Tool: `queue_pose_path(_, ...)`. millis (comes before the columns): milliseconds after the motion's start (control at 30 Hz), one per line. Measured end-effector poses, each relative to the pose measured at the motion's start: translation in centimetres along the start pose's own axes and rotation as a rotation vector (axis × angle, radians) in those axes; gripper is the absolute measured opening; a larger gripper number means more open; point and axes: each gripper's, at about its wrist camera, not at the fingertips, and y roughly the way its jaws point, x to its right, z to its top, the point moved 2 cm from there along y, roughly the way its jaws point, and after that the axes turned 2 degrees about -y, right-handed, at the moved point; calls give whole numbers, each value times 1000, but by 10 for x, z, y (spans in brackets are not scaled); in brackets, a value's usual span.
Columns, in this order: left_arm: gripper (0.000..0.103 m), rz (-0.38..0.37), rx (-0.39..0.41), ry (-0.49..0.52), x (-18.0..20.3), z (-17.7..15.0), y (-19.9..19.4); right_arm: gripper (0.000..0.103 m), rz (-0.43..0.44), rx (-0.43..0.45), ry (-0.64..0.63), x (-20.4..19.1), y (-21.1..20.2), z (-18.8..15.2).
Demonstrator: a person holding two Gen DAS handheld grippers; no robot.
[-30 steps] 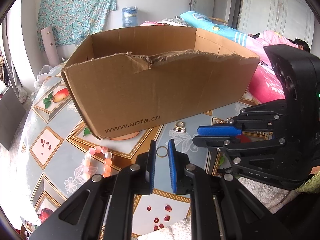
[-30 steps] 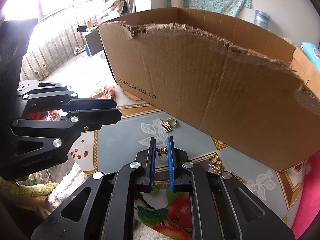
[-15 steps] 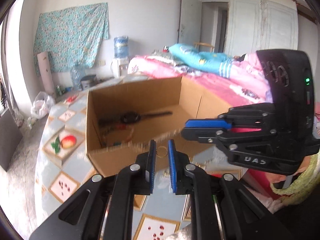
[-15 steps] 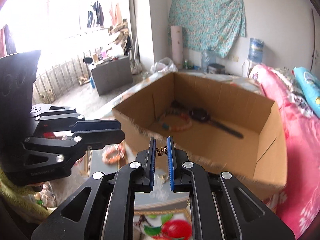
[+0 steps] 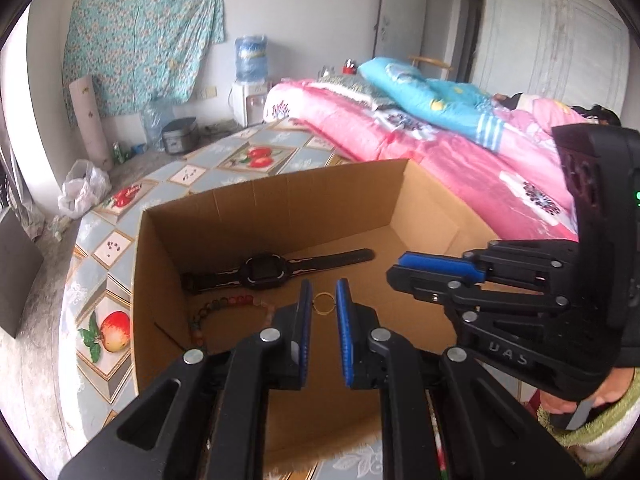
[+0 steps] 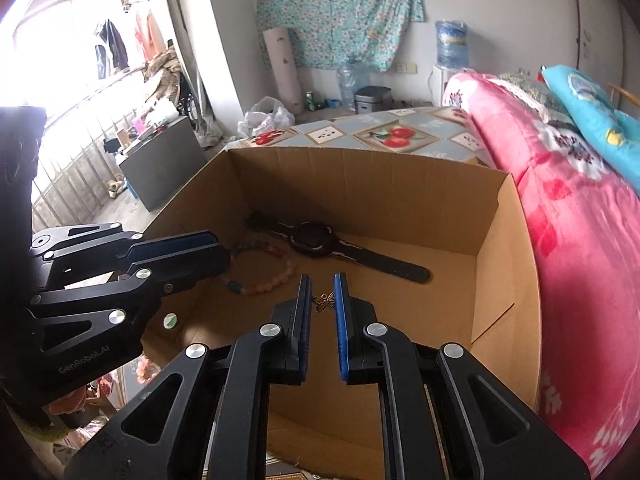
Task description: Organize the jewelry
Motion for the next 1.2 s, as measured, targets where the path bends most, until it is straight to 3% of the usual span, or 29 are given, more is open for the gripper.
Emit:
queue_pose_path(200,12,50,-65,-42,-8,5,29,15,-7,-13,32,10,7,3)
queue_pose_path(267,12,54,-70,-46,-10,5,31,22,-6,-6,28,9,6,3)
queue_pose_path(533,14,73,-65,-57,-14,5,29,30,-6,16,25,9,1,3)
queue_pose_path(867,26,86,-6,-69,-15,1,2,43,0,63,11,1,-20,5)
queue_pose_path(1200,34,70,53,-96,-13,-24,-43,48,40,94,3,-12,-45,-3)
